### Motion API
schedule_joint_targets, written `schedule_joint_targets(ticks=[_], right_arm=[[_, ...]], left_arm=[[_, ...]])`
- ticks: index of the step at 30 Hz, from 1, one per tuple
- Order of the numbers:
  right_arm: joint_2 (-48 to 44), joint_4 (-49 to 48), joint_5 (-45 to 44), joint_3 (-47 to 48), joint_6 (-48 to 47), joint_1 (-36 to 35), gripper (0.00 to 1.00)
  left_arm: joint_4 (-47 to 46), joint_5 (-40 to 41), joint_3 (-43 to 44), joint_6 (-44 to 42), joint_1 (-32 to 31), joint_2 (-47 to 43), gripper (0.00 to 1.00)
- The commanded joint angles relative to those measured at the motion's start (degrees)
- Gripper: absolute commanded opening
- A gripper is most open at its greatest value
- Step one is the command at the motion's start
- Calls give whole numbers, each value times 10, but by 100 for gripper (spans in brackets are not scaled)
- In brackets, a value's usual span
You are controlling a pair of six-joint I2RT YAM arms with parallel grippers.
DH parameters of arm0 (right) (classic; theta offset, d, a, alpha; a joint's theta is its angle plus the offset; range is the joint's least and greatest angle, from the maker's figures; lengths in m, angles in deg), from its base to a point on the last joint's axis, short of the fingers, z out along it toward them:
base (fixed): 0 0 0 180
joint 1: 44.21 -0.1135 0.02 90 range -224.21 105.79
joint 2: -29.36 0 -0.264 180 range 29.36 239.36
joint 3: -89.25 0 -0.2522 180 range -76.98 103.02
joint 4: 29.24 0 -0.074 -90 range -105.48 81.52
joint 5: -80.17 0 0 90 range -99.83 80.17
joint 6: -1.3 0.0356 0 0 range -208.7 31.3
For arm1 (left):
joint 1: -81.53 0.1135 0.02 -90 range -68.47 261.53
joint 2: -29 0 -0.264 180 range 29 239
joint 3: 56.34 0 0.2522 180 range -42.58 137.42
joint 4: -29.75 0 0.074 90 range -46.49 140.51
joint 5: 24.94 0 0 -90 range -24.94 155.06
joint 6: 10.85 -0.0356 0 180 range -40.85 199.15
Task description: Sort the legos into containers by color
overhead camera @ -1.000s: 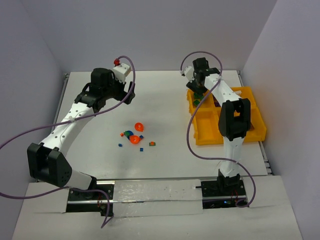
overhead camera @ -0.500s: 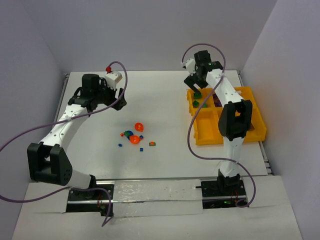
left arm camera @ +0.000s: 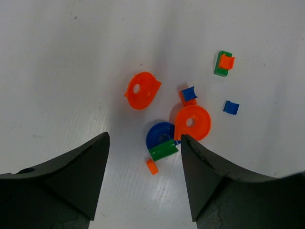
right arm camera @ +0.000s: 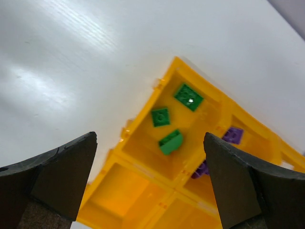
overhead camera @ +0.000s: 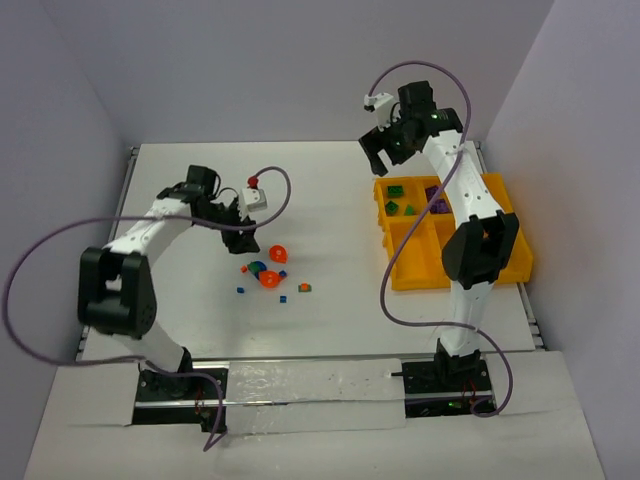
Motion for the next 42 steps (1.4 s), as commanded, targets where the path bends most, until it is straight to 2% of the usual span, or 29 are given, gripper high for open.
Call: schedule_joint_targets(ticks=[1,4,7,15,21,33,35,40,42], right_arm=[[-48,19,101,-10,38,-2,100],[-60,20,141,-26,53,4,100],[-69,22,141,-37,53,7,100],[-66,28,167,-31,63,25,100],[-62,32,180,-15,68,32,100],[-70,33,211,-21,72,51,100],[-72,35,214,-25,71,51,100],[-81,35,235,-46,74,52,100],[-89,35,258,-58,79,55,100]], left_arm=[[101,-83,112,-104,1,116,67],[51,-89,112,-87,-3,139,62],[14,-76,98,-81,-13,144,58],[-9,-74,112,-39,-29,190,52],[-18,-64,115,-40,-43,212,46],[-44,-12,137,13,-64,242,35],[-48,-4,135,19,-67,243,30],[-49,7,131,34,-73,238,0],[-59,8,124,42,-73,229,0]])
